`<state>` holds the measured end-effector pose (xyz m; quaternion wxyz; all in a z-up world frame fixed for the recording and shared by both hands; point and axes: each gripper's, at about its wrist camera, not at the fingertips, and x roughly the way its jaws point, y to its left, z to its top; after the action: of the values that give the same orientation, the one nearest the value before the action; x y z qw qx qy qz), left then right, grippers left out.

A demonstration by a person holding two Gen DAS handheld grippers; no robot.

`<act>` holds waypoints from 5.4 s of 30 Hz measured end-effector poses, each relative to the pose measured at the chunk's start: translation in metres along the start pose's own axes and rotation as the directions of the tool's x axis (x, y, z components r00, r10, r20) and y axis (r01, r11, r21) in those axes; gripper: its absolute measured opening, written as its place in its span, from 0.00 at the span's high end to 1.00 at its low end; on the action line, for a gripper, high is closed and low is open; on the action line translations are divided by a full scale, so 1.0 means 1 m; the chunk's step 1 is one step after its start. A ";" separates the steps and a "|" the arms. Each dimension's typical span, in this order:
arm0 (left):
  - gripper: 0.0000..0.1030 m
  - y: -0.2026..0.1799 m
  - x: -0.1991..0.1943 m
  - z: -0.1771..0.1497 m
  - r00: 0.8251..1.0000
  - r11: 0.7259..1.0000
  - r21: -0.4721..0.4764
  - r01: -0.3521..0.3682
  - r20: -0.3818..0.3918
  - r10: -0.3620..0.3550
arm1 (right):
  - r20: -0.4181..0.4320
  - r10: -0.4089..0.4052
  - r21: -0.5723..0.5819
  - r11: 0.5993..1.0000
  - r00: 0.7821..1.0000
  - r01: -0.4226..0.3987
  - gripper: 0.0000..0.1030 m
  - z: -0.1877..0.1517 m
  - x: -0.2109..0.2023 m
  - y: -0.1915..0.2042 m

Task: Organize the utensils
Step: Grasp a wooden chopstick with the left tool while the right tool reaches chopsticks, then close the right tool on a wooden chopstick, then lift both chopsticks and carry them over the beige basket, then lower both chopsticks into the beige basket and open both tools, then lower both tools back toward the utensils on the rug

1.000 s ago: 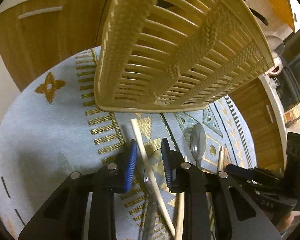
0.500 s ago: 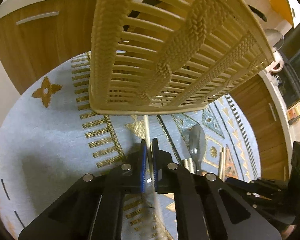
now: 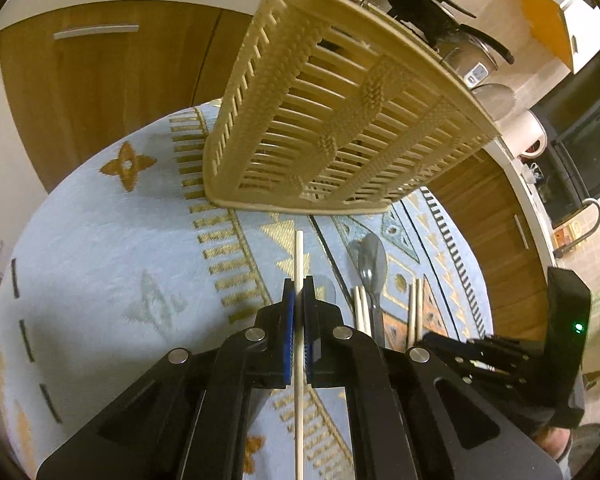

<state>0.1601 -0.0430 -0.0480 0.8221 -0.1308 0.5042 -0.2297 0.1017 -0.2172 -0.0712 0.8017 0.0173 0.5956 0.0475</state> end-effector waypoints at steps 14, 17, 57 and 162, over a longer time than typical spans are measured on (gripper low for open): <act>0.98 0.011 -0.025 -0.013 1.000 1.000 0.026 -0.002 0.015 0.002 | -0.071 0.075 -0.012 0.997 0.995 -0.076 0.93 0.002 0.006 -0.010; 0.98 0.009 -0.022 -0.015 1.000 1.000 0.031 0.000 0.006 0.000 | -0.094 0.149 0.049 0.988 0.984 -0.145 0.92 0.007 0.009 -0.022; 0.98 -0.031 -0.062 -0.017 0.990 0.990 0.138 0.031 0.131 -0.049 | 0.168 0.143 -0.096 0.987 0.975 -0.128 0.96 -0.035 -0.054 0.008; 0.56 -0.091 -0.127 0.034 0.874 0.977 0.207 -0.051 0.482 -0.056 | 0.473 0.093 0.033 0.992 0.876 -0.123 0.54 0.011 -0.137 -0.027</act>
<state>0.1192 -0.0573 0.1058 0.9312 -0.0959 0.2541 -0.2432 0.0745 -0.2565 0.0599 0.9174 0.0865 0.3824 0.0679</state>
